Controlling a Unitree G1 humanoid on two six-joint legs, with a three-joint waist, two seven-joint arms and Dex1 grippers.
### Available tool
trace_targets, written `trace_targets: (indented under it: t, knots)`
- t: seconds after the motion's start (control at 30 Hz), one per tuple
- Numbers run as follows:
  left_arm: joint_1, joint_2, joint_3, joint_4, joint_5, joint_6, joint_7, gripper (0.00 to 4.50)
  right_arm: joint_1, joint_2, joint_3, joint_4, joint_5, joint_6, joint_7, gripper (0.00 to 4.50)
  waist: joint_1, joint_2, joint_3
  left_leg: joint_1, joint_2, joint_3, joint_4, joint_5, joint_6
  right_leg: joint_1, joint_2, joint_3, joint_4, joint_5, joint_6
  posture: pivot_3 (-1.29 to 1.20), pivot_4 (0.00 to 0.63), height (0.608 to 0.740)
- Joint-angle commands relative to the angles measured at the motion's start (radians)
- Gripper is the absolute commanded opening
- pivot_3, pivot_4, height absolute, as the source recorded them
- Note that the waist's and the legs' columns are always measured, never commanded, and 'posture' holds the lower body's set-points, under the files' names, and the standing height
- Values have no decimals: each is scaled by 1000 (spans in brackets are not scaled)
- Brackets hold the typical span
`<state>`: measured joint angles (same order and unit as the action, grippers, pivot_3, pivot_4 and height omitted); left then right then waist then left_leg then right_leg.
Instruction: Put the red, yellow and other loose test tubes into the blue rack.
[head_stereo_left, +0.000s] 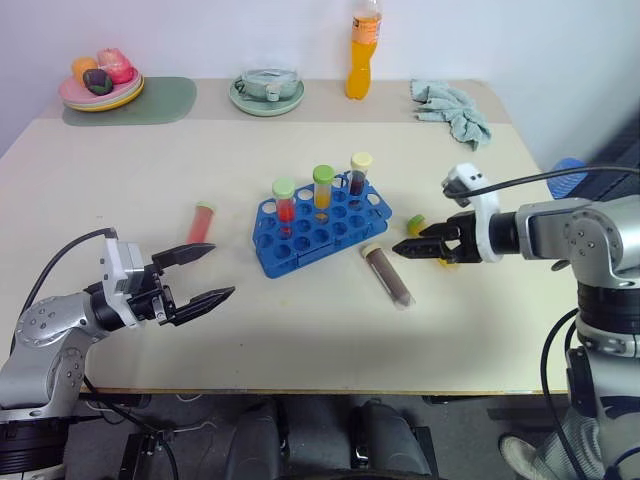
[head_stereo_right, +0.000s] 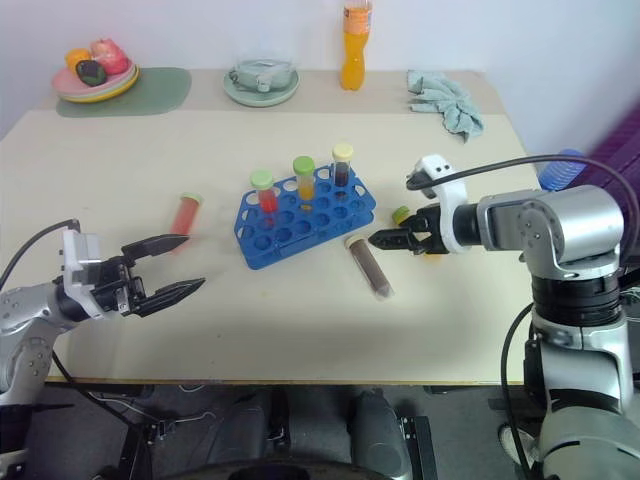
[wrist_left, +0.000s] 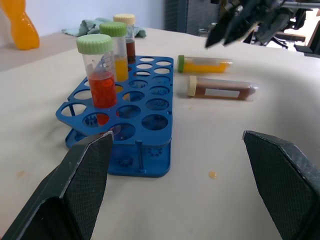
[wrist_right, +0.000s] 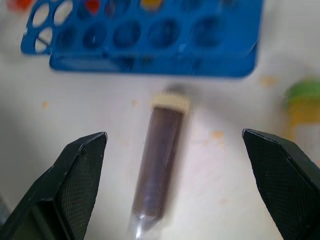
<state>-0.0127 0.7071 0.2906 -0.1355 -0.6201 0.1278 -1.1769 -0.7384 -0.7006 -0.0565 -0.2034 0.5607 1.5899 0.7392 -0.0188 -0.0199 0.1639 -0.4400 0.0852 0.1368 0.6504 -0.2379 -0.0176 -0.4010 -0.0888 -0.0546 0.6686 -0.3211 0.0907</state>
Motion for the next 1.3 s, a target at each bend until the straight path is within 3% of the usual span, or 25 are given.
trace_targets:
  t: [0.03, 0.33, 0.83, 1.07, 1.17, 1.27, 1.3]
  knots:
    - [-16, 6, 10, -29, -10, 0, 3, 4262, 3, 37, -40, -59, 22, 23, -48, 4419, 0, 0, 0, 0, 0, 0, 0, 0, 0, 0, 0, 0, 0, 0, 0, 0, 150, 740]
    - [-37, -1, -4, -14, -3, -4, -1, 4262, 15, 164, -19, -68, 1, 24, -184, 4419, 2, 0, 0, -1, 0, 0, 0, 2, -4, 0, 0, 0, 0, 0, 0, 0, 150, 740]
    - [-33, -7, -9, -21, -2, -4, 0, 4262, 91, 150, 119, -117, -44, -41, -298, 4419, 1, 0, 0, -1, 0, 0, 0, 2, -4, -1, 0, 0, 0, 0, 0, 0, 150, 740]
    - [-32, -4, -7, -23, -2, -1, 4, 4262, 107, 195, 194, -116, -95, -97, -357, 4419, -1, 0, 0, -1, 0, 0, 0, 2, -4, -1, 0, 0, 0, 0, 0, 0, 150, 740]
    - [-22, -1, -1, -29, -6, 1, 4, 4262, 108, 207, 220, -117, -109, -116, -371, 3589, -2, 0, 0, -1, 0, 0, 0, 2, -4, -1, 0, 0, 0, 0, 0, 0, 150, 740]
    - [-17, 0, 2, -29, -6, -2, 5, 4262, 111, 191, 266, -119, -137, -146, -374, 2150, -2, 0, 0, -1, 0, 0, 0, 2, -4, -1, 0, 0, 0, 0, 0, 0, 150, 740]
    - [-17, -1, 3, -30, -6, -2, 7, 4262, 113, 179, 286, -118, -149, -161, -374, 2150, -2, 0, 0, -1, 0, 0, 0, 2, -4, -1, 1, 0, 0, 0, 0, 0, 150, 740]
